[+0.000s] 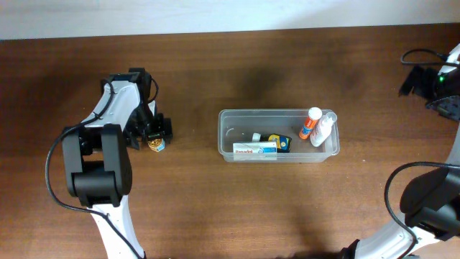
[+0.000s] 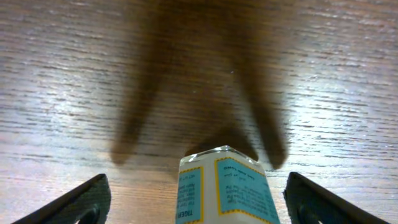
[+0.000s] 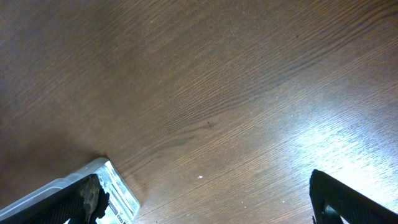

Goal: Pack container
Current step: 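Lower left gripper onto the small jar and grasp it, then carry the jar into the container and set it down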

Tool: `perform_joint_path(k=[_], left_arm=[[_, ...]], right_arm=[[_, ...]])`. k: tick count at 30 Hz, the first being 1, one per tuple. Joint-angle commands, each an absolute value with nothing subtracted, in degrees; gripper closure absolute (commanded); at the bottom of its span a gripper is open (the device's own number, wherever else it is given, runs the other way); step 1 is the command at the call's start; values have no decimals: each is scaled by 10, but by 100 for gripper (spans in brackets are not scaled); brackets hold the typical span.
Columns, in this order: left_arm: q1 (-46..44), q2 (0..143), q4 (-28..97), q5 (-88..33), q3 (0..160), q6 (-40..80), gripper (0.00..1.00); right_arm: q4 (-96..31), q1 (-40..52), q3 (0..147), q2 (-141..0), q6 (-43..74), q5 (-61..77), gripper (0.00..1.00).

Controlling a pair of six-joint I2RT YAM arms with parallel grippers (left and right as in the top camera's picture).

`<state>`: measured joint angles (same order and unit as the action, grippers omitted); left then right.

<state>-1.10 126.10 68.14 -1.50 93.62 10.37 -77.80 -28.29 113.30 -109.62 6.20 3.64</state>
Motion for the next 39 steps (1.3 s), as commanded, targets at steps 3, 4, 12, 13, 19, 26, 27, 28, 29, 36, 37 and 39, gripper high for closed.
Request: perform_joint_path(k=[3, 4, 12, 13, 19, 26, 27, 28, 29, 36, 37, 39], left_arm=[[-11, 1260, 685, -11, 932, 102, 27], [-11, 1260, 686, -11, 932, 102, 34], [-14, 1260, 697, -13, 932, 102, 39], [-15, 1260, 697, -13, 932, 102, 40], [-33, 1260, 688, -12, 932, 102, 47], [-40, 1260, 685, -13, 932, 102, 59], [-40, 1260, 685, -13, 932, 102, 61], [-40, 1260, 685, -13, 932, 102, 61], [-40, 1260, 685, -13, 932, 102, 61], [-40, 1260, 679, -11, 934, 102, 65], [-40, 1260, 680, -11, 937, 102, 64], [-40, 1260, 682, -11, 949, 102, 64]], right_arm=[[-778, -281, 1130, -1094, 65, 29, 2], [-778, -281, 1130, -1094, 65, 29, 2], [-778, -281, 1130, -1094, 65, 29, 2], [-778, -281, 1130, -1094, 65, 29, 2], [-778, -281, 1130, -1094, 65, 29, 2], [-778, -281, 1130, -1094, 65, 29, 2], [-778, -281, 1130, -1094, 65, 29, 2], [-778, -281, 1130, -1094, 65, 29, 2], [-778, -281, 1130, -1094, 65, 29, 2], [-778, -281, 1130, -1094, 65, 29, 2], [-778, -281, 1130, -1094, 65, 29, 2], [-778, -281, 1130, -1094, 65, 29, 2]])
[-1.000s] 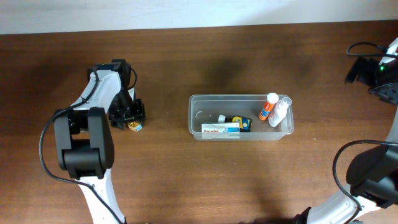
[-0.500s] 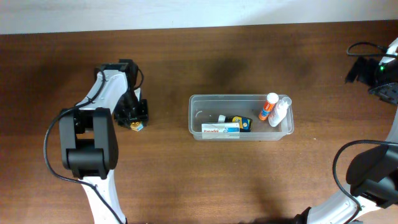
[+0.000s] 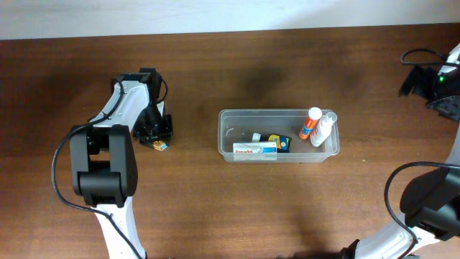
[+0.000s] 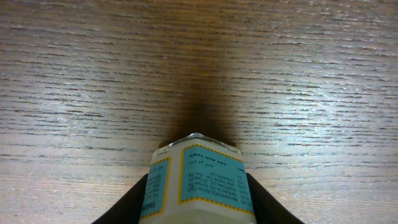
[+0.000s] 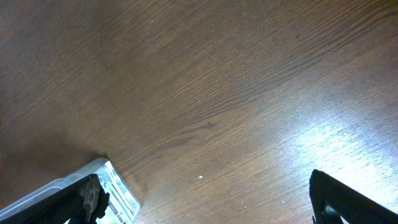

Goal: Pack container
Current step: 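Carry the jar into the container and set it down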

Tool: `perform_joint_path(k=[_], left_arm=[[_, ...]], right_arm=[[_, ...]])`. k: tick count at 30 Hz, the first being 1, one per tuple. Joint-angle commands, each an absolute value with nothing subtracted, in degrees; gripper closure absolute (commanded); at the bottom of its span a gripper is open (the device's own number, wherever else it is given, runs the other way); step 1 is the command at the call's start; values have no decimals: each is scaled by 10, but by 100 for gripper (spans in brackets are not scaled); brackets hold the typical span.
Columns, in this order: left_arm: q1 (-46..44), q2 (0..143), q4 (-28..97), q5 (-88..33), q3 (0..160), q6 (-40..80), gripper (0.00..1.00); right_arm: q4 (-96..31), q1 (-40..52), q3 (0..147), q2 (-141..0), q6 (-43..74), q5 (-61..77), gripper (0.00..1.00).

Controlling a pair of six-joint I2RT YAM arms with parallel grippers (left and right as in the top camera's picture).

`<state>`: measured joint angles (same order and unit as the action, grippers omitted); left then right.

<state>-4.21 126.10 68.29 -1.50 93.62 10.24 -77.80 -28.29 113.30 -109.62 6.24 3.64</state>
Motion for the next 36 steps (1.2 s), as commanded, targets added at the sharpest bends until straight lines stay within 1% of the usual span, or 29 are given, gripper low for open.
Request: perform_joint_path(k=[1, 8, 9, 13, 18, 27, 32, 36], left_arm=[[-40, 1260, 684, -11, 957, 102, 65], [-54, 1260, 762, -13, 1103, 102, 65], [-67, 1260, 789, -13, 1153, 102, 65], [-108, 1260, 837, -27, 1256, 102, 65], [-185, 1260, 853, -67, 1342, 102, 66], [-338, 1260, 843, -65, 1343, 102, 65], [-378, 1263, 828, -46, 1343, 102, 65], [-387, 1274, 828, -45, 1340, 102, 65]], right_arm=[[-778, -281, 1130, -1094, 65, 29, 2], [-778, -281, 1130, -1094, 65, 29, 2], [-778, -281, 1130, -1094, 65, 29, 2], [-778, -281, 1130, -1094, 65, 29, 2], [-778, -281, 1130, -1094, 65, 29, 2], [-778, -281, 1130, -1094, 65, 29, 2], [-778, -281, 1130, -1094, 65, 29, 2], [-778, -281, 1130, -1094, 65, 29, 1]])
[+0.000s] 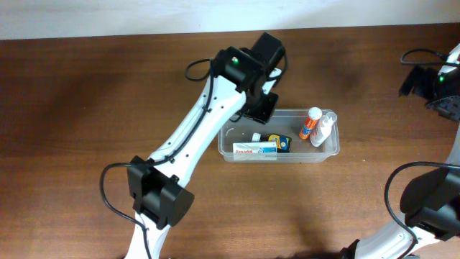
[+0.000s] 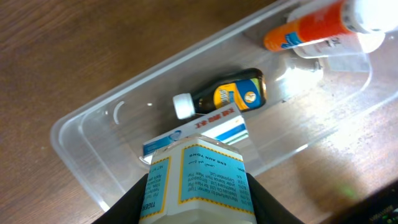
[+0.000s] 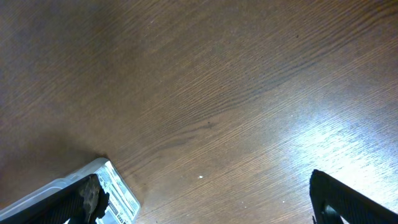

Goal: Pack container
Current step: 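Carry the jar into the container and set it down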

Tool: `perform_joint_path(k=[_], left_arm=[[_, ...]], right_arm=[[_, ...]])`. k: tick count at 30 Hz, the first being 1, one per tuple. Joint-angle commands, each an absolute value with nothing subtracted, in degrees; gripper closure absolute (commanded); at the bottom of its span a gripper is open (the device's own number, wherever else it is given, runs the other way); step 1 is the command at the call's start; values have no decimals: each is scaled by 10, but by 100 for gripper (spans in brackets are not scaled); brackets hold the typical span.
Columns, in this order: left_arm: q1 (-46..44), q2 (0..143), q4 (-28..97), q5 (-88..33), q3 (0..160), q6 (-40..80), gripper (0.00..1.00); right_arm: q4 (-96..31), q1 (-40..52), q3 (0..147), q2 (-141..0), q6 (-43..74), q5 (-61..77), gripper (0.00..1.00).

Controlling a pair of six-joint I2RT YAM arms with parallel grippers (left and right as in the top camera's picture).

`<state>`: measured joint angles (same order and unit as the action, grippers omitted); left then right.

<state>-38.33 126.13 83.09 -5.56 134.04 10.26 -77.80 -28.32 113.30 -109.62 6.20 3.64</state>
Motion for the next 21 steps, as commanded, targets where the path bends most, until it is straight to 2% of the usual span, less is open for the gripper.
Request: perform_joint_path(k=[1, 11, 21], left_arm=[[-387, 1279, 830, -45, 1340, 102, 65], [-383, 1350, 836, -30, 1340, 102, 65], [-383, 1352, 834, 13, 1340, 111, 65]], right_arm=[[-778, -281, 1130, -1094, 65, 29, 2], [-778, -281, 1130, -1094, 65, 29, 2], [-778, -281, 1130, -1094, 65, 29, 2]])
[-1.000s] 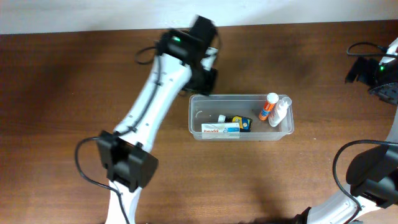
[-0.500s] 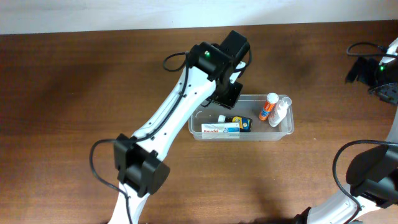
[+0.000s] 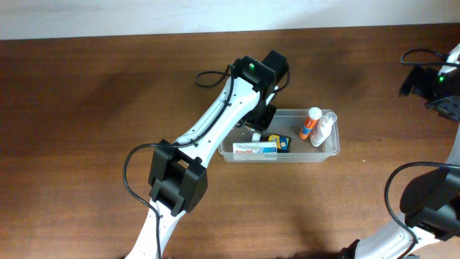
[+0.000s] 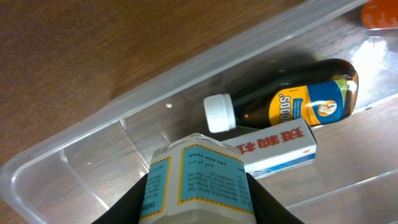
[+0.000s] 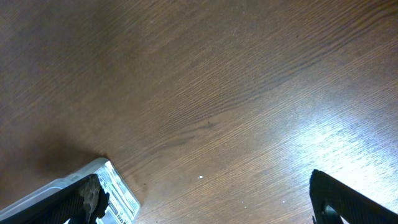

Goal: Pack container
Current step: 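Carry the jar into the container and set it down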

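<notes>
A small jar with a teal and yellow label [image 4: 196, 177] is held in my left gripper [image 4: 196, 202], which is shut on it. The jar hangs low over the left end of the clear plastic container [image 3: 287, 159] [image 4: 74, 149]. In the overhead view the left wrist [image 3: 260, 79] hides the jar. Inside the container lie a dark bottle with a white cap [image 4: 292, 102], a white and blue box [image 4: 277, 149], an orange tube [image 3: 310, 123] and a clear bottle [image 3: 325, 129]. My right gripper [image 5: 205, 208] is open over bare table at the far right edge.
The brown wooden table [image 3: 86, 108] runs to a white wall along the back. A silvery labelled block [image 5: 118, 193] shows beside the right gripper's left finger. The right arm and its cable [image 3: 431, 75] sit at the right rim.
My left gripper, still shut on the jar, has come lower and closer to the container's left end. The dark bottle and box now fill more of its view. The right arm has not moved.
At first my left gripper stood open around the jar on the table at the left. Then it was shut on the jar there. Later it held the jar above the container, and now low over its left end. The right gripper stayed open throughout.
</notes>
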Tool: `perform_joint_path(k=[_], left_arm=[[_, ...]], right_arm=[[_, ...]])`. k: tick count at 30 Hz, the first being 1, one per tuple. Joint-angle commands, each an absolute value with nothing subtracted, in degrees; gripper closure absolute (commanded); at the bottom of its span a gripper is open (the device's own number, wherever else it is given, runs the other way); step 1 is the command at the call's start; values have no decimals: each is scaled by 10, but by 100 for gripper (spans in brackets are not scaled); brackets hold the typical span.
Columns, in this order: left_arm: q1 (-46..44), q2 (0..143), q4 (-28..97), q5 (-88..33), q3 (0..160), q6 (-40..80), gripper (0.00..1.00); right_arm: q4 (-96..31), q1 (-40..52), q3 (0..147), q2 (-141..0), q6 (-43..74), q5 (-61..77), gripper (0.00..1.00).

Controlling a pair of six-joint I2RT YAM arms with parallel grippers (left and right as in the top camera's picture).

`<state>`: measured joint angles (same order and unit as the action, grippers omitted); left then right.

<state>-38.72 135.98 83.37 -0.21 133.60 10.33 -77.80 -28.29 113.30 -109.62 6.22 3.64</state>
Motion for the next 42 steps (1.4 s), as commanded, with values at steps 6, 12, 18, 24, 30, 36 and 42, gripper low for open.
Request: perform_joint_path(k=[6, 12, 18, 24, 30, 36, 42], left_arm=[[-383, 1361, 838, 13, 1340, 111, 65], [-382, 1378, 850, 13, 1339, 111, 65], [-380, 1389, 851, 8, 1339, 113, 65], [-380, 1394, 843, -6, 1339, 112, 65], [-377, 1398, 849, -6, 1339, 112, 65], [-377, 1398, 849, -7, 1338, 113, 64], [-377, 1398, 849, -6, 1338, 112, 64]], right_arm=[[-778, -281, 1130, -1094, 65, 29, 2], [-778, -281, 1130, -1094, 65, 29, 2], [-778, -281, 1130, -1094, 65, 29, 2], [-778, -281, 1130, -1094, 65, 29, 2], [-778, -281, 1130, -1094, 65, 29, 2], [-778, -281, 1130, -1094, 65, 29, 2], [-778, -281, 1130, -1094, 65, 29, 2]])
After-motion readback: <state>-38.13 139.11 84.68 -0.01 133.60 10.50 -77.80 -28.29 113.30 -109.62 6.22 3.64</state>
